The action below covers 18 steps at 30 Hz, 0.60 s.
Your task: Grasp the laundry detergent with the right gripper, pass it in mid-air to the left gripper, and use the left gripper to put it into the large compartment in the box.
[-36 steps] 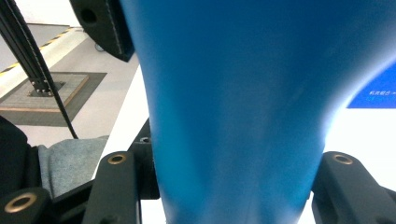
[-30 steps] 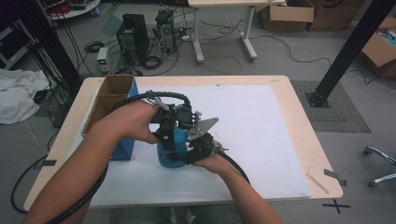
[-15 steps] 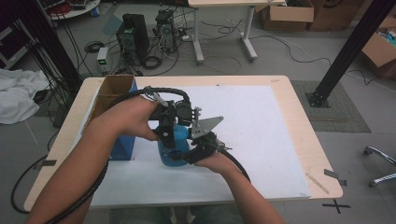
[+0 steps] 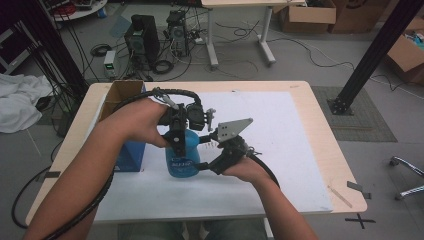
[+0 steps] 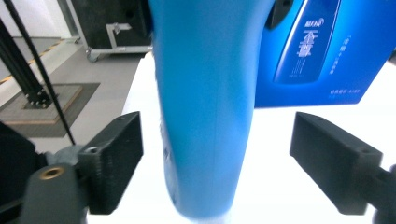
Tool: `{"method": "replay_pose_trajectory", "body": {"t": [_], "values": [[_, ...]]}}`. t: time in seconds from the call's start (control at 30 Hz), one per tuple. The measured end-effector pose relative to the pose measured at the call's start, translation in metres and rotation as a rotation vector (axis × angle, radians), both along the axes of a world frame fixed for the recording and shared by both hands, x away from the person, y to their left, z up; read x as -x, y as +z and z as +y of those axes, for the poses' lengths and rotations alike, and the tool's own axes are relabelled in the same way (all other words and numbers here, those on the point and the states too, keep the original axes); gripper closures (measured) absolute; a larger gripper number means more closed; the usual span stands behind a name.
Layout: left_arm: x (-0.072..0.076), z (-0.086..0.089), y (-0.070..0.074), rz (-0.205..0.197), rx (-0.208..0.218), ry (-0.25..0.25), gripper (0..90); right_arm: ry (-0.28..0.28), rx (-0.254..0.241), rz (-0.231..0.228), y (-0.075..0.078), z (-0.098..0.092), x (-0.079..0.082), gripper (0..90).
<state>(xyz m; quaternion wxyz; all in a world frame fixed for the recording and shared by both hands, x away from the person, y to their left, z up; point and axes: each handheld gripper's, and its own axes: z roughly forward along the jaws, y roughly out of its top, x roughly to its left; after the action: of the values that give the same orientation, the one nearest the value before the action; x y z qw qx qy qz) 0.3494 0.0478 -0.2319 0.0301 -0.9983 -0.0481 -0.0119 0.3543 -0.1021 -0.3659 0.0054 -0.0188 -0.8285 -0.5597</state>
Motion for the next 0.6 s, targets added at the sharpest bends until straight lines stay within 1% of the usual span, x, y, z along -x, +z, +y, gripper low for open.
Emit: {"method": "replay_pose_trajectory", "body": {"t": [0.03, 0.1, 0.13, 0.23, 0.33, 0.4, 0.43, 0.53, 0.6], "values": [[-0.001, 0.001, 0.001, 0.0, 0.001, 0.007, 38.3, 0.006, 0.019, 0.008, 0.002, -0.002, -0.001, 12.9], [-0.003, 0.003, 0.004, 0.0, -0.003, 0.008, 38.3, 0.007, 0.043, 0.002, 0.005, -0.005, -0.002, 10.9], [-0.005, 0.005, 0.006, 0.001, 0.0, 0.018, 38.3, 0.008, 0.05, 0.004, 0.007, -0.007, -0.002, 10.3], [-0.008, 0.01, 0.011, 0.009, 0.002, 0.038, 38.3, 0.003, 0.091, 0.005, 0.014, -0.013, -0.004, 8.1], [-0.013, 0.015, 0.015, 0.021, 0.011, 0.077, 38.3, -0.002, 0.128, 0.002, 0.022, -0.022, -0.007, 6.3], [-0.016, 0.017, 0.018, 0.027, 0.007, 0.105, 38.3, -0.005, 0.145, -0.001, 0.026, -0.027, -0.008, 5.5], [-0.018, 0.019, 0.02, 0.027, 0.003, 0.124, 38.3, -0.008, 0.158, -0.001, 0.027, -0.029, -0.008, 4.7], [-0.021, 0.021, 0.027, 0.018, 0.0, 0.161, 38.2, -0.016, 0.199, -0.003, 0.031, -0.035, -0.011, 1.9], [-0.022, 0.023, 0.033, 0.014, 0.0, 0.197, 38.2, -0.016, 0.239, -0.003, 0.034, -0.037, -0.012, 0.4]]}}
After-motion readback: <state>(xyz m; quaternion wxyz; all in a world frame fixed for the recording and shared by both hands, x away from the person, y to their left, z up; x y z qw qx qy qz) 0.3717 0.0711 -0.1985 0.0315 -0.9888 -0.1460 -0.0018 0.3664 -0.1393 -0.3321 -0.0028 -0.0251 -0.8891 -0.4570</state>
